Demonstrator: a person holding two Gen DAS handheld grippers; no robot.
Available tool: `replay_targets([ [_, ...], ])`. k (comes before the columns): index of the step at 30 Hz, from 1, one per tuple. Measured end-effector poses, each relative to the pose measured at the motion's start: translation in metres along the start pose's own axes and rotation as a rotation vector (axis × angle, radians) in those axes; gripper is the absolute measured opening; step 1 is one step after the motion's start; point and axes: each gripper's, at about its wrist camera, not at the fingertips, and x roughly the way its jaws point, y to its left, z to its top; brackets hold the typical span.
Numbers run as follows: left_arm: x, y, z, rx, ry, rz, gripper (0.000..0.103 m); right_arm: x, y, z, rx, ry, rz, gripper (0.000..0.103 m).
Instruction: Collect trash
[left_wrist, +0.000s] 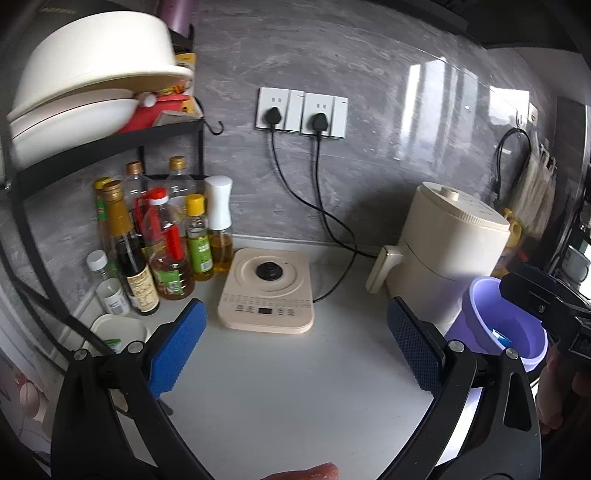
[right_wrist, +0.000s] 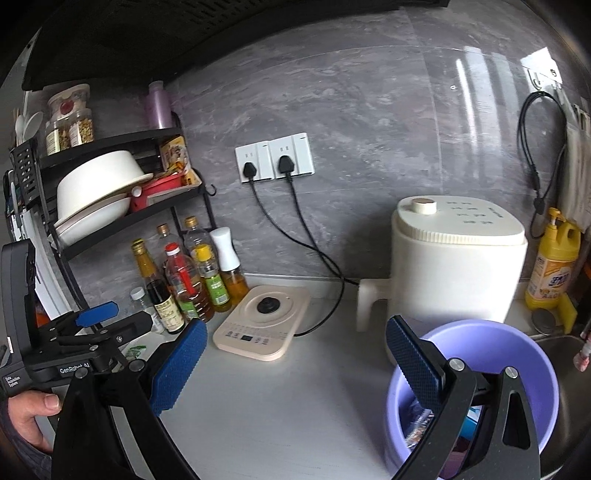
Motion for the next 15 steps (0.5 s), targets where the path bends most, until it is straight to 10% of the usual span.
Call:
replay_targets([
  [15,-0.014,0.015,-0.002,-0.006,-0.010,0.016,0.097,0.005,0.015,-0.003,0.014,0.047,0.047,0.095],
])
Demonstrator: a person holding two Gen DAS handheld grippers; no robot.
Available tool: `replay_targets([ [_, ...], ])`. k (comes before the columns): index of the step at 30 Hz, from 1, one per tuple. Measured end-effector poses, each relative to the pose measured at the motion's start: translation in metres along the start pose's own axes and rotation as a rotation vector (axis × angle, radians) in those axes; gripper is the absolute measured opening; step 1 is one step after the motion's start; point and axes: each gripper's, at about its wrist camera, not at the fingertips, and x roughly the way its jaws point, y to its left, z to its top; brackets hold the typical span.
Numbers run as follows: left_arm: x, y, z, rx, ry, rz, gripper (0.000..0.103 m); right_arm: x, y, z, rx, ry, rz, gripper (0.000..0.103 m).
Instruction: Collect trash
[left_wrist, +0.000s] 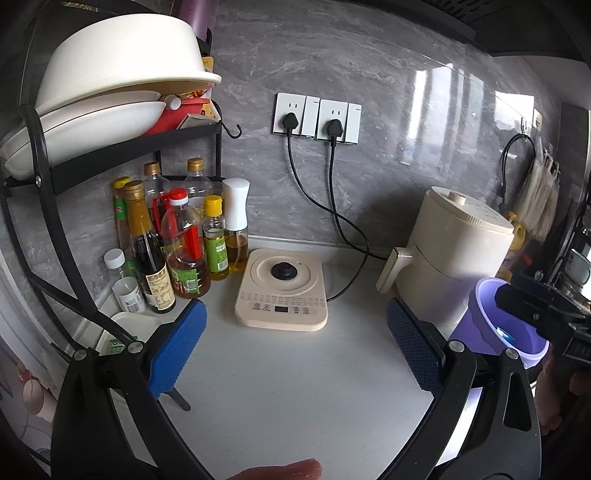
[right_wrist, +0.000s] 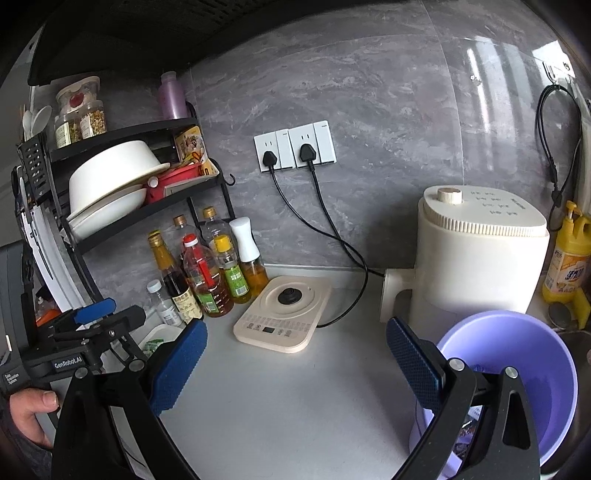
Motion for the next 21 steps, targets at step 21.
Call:
replay_targets([
  [21,0.000,-0.020,0.000,0.041,0.006,-0.047,0.097,-0.017,-0.013,-0.015,0.044,0.014,-0.041,0.095],
])
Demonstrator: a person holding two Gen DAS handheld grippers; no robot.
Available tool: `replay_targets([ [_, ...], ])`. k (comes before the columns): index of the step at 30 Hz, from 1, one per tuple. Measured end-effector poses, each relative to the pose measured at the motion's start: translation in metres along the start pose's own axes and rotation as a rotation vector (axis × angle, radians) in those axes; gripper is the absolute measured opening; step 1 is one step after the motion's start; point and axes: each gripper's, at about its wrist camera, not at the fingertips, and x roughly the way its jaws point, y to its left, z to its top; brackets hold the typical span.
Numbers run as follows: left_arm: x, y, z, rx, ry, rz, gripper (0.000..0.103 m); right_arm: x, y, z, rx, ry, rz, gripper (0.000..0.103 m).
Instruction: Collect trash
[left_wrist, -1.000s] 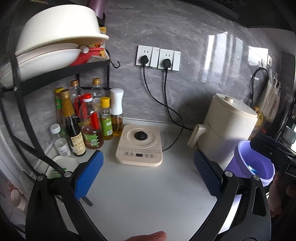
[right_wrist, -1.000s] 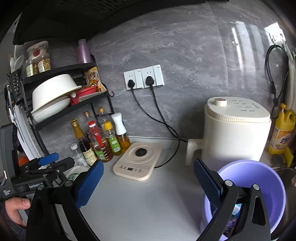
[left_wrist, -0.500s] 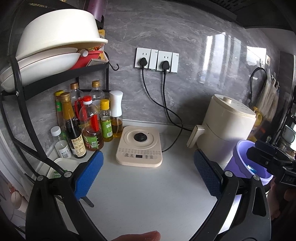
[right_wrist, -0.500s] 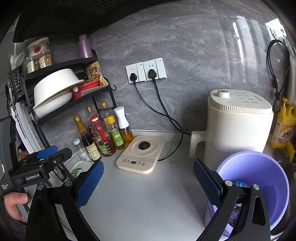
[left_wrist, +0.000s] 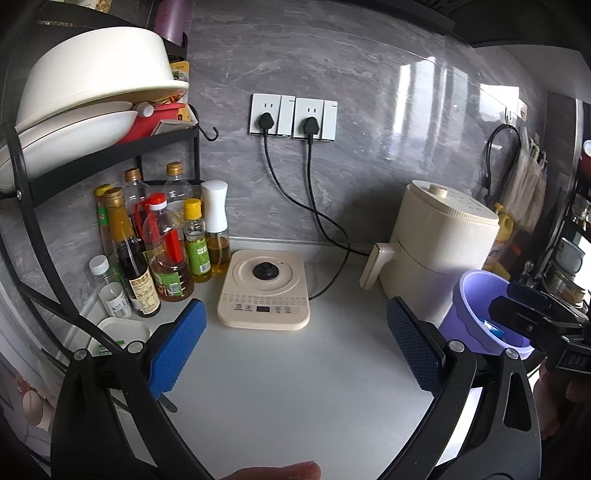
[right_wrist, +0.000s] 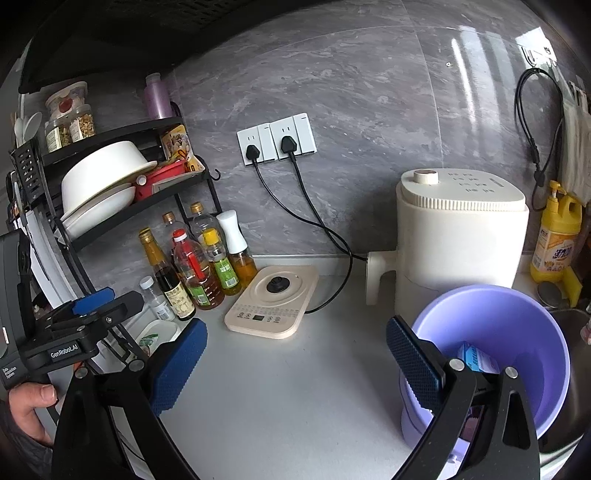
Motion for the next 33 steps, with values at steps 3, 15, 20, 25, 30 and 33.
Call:
replay_targets([
  [3,0.000,-0.003,-0.002,0.002,0.004,-0.007,0.097,-0.005,-0.003,-0.002,0.004,-0.001,-0.009,0.095],
  [15,-0.003,-0.019,-0.005,0.026,0.011,-0.032,0.097,-0.023,-0.013,-0.009,0.026,-0.013,-0.038,0.095],
  [20,-0.004,-0.023,-0.005,0.029,0.009,-0.036,0.097,-0.027,-0.016,-0.009,0.031,-0.018,-0.044,0.095],
  [25,-0.004,-0.024,-0.005,0.031,0.009,-0.036,0.097,-0.029,-0.017,-0.010,0.028,-0.023,-0.045,0.095],
  [30,-0.004,-0.027,-0.006,0.028,0.014,-0.033,0.097,-0.031,-0.017,-0.011,0.026,-0.026,-0.043,0.095],
  [33,-0.004,-0.027,-0.006,0.024,0.015,-0.033,0.097,-0.032,-0.015,-0.011,0.020,-0.028,-0.042,0.095],
])
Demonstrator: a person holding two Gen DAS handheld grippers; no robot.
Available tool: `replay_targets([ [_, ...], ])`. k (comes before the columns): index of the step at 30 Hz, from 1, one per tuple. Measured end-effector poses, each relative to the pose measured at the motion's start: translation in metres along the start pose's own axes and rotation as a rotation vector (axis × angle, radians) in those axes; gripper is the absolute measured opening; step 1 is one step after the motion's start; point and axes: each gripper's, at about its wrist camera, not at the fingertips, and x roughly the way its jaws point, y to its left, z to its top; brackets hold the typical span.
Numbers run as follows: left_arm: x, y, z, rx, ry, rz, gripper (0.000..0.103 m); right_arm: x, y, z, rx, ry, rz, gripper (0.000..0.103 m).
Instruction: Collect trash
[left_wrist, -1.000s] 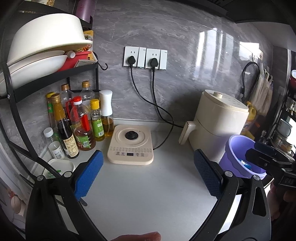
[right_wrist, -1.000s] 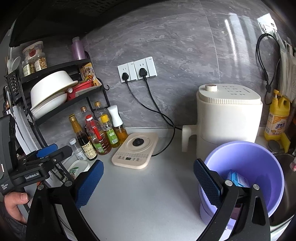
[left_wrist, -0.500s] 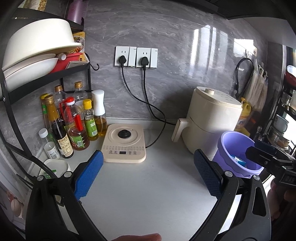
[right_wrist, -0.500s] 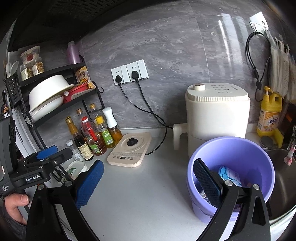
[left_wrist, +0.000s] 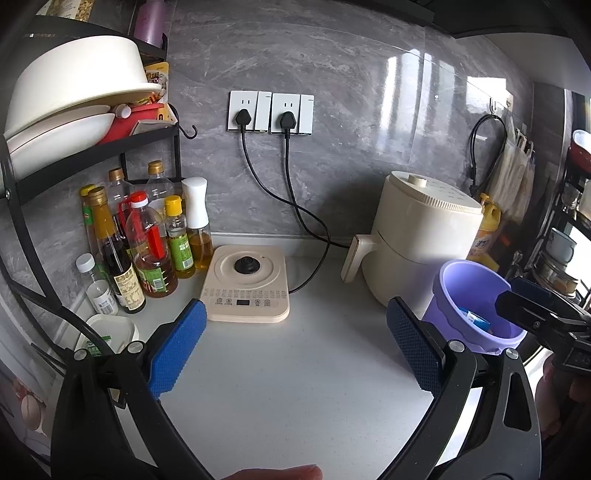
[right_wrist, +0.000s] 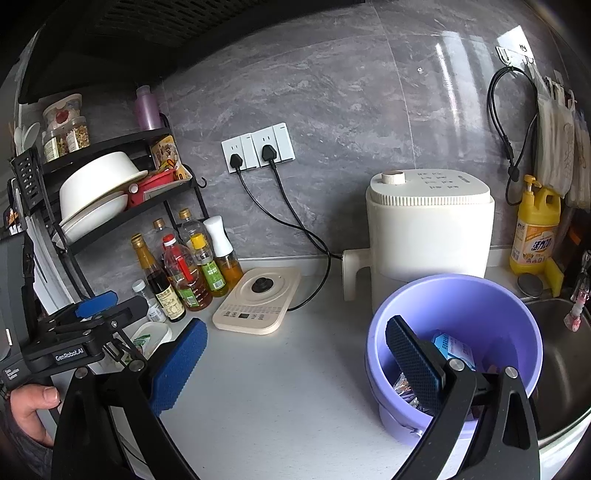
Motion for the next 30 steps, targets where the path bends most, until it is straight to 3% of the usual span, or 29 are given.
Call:
replay_targets([
  [30,0.010,-0.006,-0.002,0.005,0.015,-0.031,0.097,-0.008,-0.004,-0.005,0.009,0.004,-0.041,0.095],
])
